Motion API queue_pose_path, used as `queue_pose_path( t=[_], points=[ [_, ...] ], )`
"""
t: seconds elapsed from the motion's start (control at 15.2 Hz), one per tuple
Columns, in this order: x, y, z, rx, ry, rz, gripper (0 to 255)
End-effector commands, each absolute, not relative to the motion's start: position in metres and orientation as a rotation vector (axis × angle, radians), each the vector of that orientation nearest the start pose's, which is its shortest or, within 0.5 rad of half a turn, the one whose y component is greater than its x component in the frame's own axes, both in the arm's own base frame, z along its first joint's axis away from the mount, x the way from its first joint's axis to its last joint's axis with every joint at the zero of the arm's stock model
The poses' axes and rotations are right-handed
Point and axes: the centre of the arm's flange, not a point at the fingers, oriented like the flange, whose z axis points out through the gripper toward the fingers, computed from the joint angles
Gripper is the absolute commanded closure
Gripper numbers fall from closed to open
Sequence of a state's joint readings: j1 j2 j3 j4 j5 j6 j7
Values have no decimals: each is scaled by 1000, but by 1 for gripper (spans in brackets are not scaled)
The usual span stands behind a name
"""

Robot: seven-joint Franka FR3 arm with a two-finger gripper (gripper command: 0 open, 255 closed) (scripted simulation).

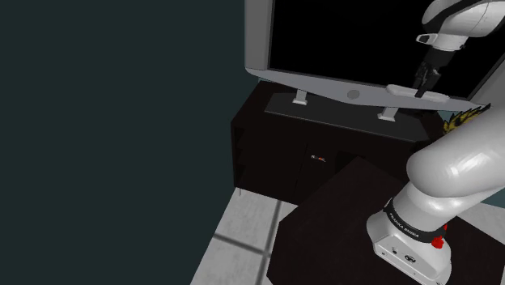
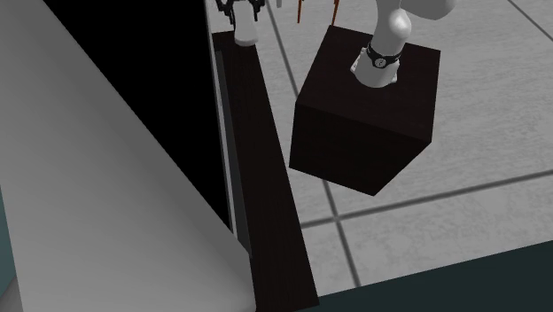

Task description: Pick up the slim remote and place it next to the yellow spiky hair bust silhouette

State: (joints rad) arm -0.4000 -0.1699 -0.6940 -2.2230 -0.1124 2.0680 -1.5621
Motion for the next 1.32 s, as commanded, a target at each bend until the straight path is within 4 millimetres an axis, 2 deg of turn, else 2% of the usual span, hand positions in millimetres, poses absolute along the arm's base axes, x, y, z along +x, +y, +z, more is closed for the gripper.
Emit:
queue_pose_path(
  t=[0.0,1.25],
  points=[
    [219,-451,417,-3010,-819,-8,255],
    [219,-451,317,-3010,-819,-8,255]
  ],
)
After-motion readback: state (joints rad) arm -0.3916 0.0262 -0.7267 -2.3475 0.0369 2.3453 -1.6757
